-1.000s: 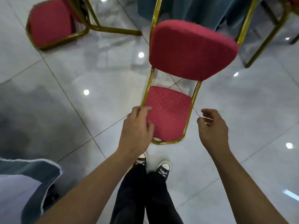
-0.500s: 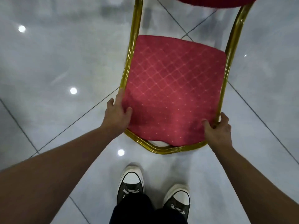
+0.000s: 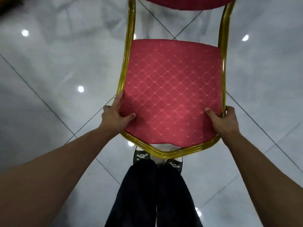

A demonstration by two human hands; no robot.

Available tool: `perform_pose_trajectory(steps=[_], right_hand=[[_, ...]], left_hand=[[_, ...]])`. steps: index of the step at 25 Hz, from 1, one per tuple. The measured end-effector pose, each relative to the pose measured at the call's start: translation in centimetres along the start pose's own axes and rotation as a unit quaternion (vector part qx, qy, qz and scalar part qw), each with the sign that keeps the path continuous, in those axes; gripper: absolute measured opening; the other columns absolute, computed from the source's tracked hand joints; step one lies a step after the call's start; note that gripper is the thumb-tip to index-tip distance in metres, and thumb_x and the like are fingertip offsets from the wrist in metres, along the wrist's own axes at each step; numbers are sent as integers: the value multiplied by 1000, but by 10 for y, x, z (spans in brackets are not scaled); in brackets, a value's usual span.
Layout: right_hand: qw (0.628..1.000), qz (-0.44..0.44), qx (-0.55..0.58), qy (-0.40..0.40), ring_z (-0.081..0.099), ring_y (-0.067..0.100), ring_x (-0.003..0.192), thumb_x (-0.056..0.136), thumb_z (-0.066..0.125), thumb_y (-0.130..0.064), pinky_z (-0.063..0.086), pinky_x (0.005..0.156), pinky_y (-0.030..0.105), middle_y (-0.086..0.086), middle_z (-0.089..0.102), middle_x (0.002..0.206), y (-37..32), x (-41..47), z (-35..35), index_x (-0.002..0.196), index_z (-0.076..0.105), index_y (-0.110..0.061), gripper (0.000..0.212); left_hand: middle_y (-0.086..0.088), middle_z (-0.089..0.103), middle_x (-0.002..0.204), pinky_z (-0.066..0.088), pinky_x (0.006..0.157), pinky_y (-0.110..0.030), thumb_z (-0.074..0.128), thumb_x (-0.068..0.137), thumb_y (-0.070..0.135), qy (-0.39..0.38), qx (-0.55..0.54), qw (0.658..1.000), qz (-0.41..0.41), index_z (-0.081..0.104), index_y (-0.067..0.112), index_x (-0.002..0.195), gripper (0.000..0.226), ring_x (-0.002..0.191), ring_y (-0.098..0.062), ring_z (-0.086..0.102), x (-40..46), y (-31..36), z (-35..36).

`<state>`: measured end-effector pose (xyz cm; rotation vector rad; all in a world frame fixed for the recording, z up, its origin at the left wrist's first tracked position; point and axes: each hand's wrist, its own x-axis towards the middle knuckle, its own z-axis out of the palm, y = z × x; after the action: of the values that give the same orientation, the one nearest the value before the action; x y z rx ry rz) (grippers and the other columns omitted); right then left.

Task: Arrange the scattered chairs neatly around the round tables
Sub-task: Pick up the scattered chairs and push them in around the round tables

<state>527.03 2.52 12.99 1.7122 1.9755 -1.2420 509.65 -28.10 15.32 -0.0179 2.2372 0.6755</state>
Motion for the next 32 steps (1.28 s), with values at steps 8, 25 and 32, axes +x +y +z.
perform_pose_trajectory(steps=[8, 25, 32], right_hand=[[994, 29, -85, -65, 58, 42, 118, 81, 73, -60, 49, 101, 51, 21, 61, 131, -149, -217, -224, 134, 55, -2, 80], [975, -189, 36, 116, 30, 44, 143, 100, 25, -64, 31, 115, 57, 21, 9, 163, -333, -348, -341, 155, 19, -32, 63], [974, -179, 51, 129, 28, 49, 143, 97, 24, -68, 35, 112, 59, 24, -6, 163, -387, -306, -327, 154, 12, -32, 68]], left_hand=[[-10, 57, 135, 49, 102, -51, 73, 84, 52, 55, 53, 996, -43, 47, 29, 139, 65, 120, -34, 57, -253, 170, -174], [-7, 9, 166, 11, 124, -48, 21, 107, 47, 125, -22, 978, 164, 23, 35, 155, 49, 153, -31, -5, -357, 354, -278], [-3, -16, 166, 10, 123, -56, 15, 95, 70, 120, -64, 976, 169, 2, 60, 150, 57, 153, -29, -13, -304, 380, -303]])
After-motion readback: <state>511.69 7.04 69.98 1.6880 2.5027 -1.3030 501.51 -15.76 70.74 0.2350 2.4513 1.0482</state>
